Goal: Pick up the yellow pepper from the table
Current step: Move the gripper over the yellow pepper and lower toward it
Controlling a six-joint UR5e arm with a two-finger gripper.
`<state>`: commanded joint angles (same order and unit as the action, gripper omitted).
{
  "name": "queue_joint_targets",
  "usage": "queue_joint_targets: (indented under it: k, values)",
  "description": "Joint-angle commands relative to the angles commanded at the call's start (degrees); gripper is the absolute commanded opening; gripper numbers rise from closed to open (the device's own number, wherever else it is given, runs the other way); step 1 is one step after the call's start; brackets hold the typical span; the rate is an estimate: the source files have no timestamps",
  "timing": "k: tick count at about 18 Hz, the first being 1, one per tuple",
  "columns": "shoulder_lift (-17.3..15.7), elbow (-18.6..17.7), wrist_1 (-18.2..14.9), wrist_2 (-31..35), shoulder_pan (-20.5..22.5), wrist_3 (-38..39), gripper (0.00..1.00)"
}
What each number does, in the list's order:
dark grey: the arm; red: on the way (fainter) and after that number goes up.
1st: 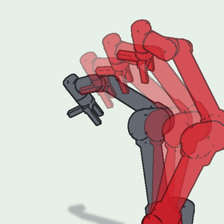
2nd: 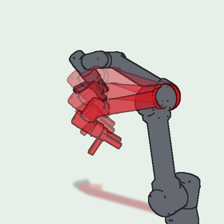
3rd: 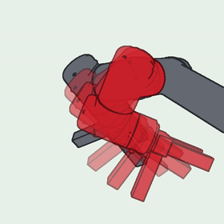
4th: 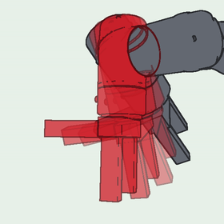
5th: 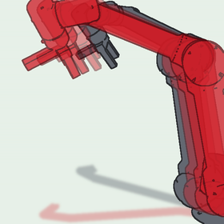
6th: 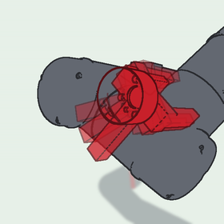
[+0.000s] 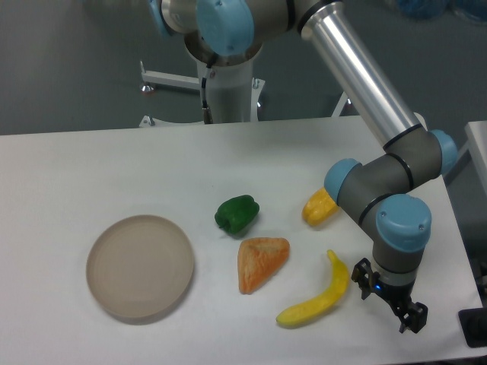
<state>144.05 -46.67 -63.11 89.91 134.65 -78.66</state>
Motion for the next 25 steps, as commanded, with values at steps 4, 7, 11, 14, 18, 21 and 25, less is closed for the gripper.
queue_joint_targets:
  k: [4,7,11,14,18,21,25]
  values:
    - [-0.8,-0.5,-0.1,0.2,-0.1,0.1,1.0]
    - [-3.6,-3.2,-0.6,0.4,-0.1,0.3,1.0]
    - [-9.4,-9.6,-3.1,1.6,0.3,0.6,1.0]
    - [-14.7,-13.8,-9.0,3.0,0.5,1.6,1.0]
    - [-19.2,-17.9,-14.8,3.5,1.0,1.4,1.0]
    - [-21.6,-22.8,-15.0,4.8,0.9,0.7,1.0]
    - [-24.9,-29.6,-14.5,8.7,0.9,0.4,1.0]
